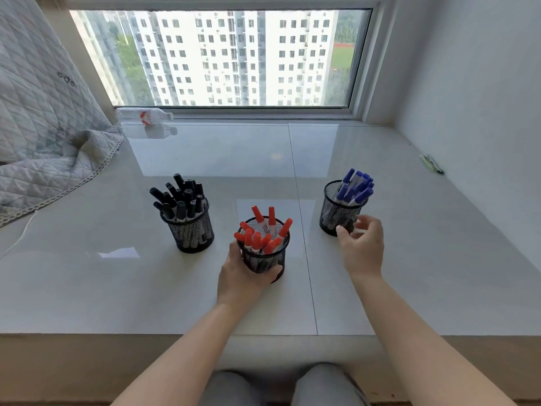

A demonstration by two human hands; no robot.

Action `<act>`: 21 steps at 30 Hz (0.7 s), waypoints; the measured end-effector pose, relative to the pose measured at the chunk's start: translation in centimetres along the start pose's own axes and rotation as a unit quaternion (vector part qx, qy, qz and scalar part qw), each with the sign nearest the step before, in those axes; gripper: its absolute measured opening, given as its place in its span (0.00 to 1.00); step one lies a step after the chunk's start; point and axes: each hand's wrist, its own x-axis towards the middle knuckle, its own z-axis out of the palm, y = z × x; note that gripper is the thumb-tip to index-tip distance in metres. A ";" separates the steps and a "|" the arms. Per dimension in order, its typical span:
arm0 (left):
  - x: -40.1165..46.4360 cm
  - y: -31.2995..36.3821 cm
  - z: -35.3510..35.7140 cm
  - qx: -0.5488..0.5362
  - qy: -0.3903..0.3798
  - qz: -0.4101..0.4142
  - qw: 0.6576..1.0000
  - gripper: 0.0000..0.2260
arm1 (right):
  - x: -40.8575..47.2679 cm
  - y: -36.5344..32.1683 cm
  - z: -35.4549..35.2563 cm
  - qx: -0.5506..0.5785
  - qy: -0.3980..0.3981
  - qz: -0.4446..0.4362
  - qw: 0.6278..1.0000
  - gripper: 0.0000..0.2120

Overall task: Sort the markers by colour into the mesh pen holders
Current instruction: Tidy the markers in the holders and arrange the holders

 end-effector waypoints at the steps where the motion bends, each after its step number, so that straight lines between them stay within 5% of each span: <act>1: 0.4 -0.1 0.0 0.000 0.008 0.001 1.000 0.31 | 0.7 0.4 0.2 -0.010 0.006 0.017 1.000 0.25; 7: 3.2 -0.8 0.0 -0.001 0.034 0.010 0.999 0.31 | 4.1 1.9 1.8 -0.031 -0.026 0.057 0.998 0.44; 21: 7.4 -1.9 0.8 0.004 0.080 0.006 0.997 0.31 | 6.6 3.8 4.6 -0.019 -0.024 0.050 0.998 0.43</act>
